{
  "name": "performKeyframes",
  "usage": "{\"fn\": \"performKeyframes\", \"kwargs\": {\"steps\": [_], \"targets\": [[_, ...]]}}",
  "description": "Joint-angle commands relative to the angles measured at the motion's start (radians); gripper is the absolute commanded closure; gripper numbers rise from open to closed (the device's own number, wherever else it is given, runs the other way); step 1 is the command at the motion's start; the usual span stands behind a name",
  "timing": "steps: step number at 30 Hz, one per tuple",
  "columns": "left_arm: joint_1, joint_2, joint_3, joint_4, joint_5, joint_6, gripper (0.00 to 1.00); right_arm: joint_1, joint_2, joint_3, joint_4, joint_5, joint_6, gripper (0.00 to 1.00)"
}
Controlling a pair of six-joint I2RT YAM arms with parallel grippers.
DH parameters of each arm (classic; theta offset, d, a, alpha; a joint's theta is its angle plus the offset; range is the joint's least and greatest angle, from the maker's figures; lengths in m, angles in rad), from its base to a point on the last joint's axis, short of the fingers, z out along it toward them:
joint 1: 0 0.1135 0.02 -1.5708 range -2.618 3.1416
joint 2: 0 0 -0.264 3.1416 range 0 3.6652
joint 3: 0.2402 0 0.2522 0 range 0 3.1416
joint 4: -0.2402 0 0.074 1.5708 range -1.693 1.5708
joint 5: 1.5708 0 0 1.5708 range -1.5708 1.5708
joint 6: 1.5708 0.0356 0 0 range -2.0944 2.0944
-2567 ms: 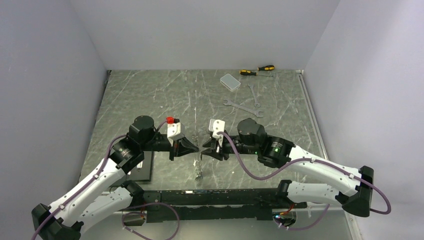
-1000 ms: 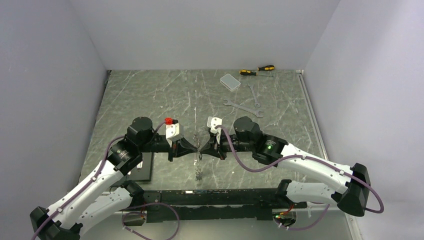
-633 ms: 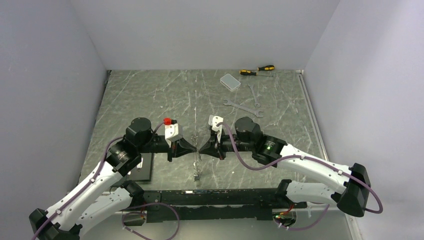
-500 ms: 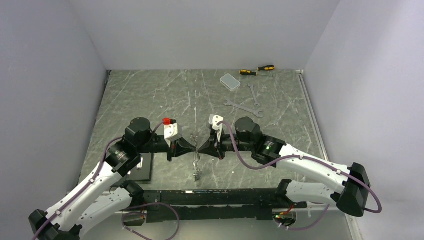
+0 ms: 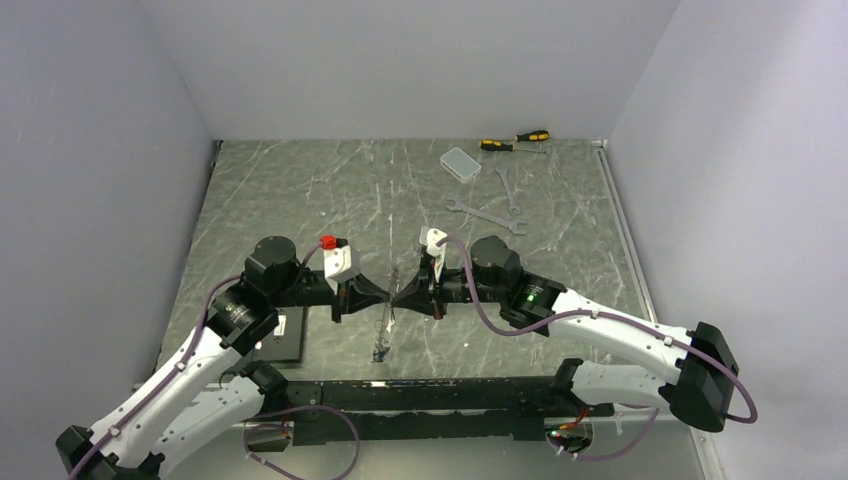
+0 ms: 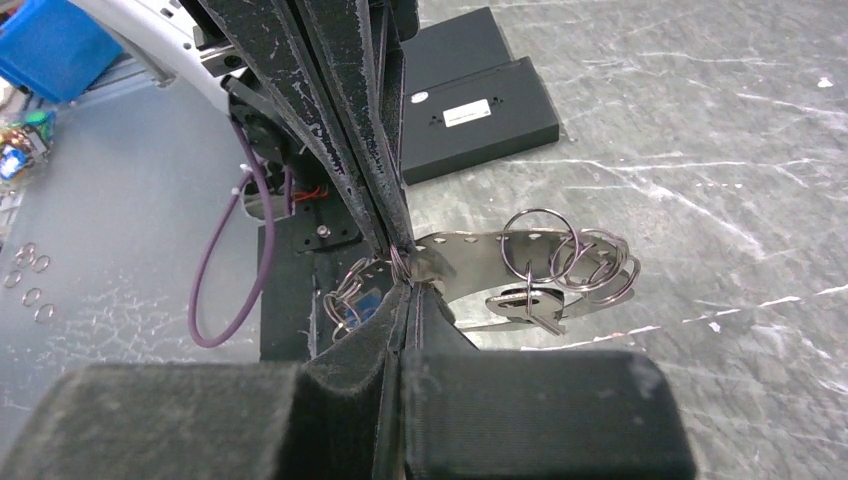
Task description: Put the keys on the keyring
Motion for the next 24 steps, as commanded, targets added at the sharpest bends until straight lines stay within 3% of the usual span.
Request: {"fn": "performKeyframes", "kwargs": {"steps": [1, 13, 20, 24], "targets": [[0.010, -0.024, 0.033, 0.092, 0.004, -0.032, 1.00, -0.002, 0.016, -0.018, 0.092, -0.041, 0.044, 1.00], [0.021, -0.029, 0.025, 0.122, 0.014, -0.053, 1.00, -0.002, 0.038, -0.030, 0.181, -0.063, 0.090, 0.95], [0.027, -0.037, 0.023, 0.128, 0.010, -0.057, 1.00, -0.002, -0.004, -0.046, 0.136, -0.057, 0.045, 0.72], [0.034, -0.042, 0.020, 0.144, 0.022, -0.072, 1.00, -0.002, -0.063, -0.057, 0.096, -0.067, -0.014, 0.65]]}}
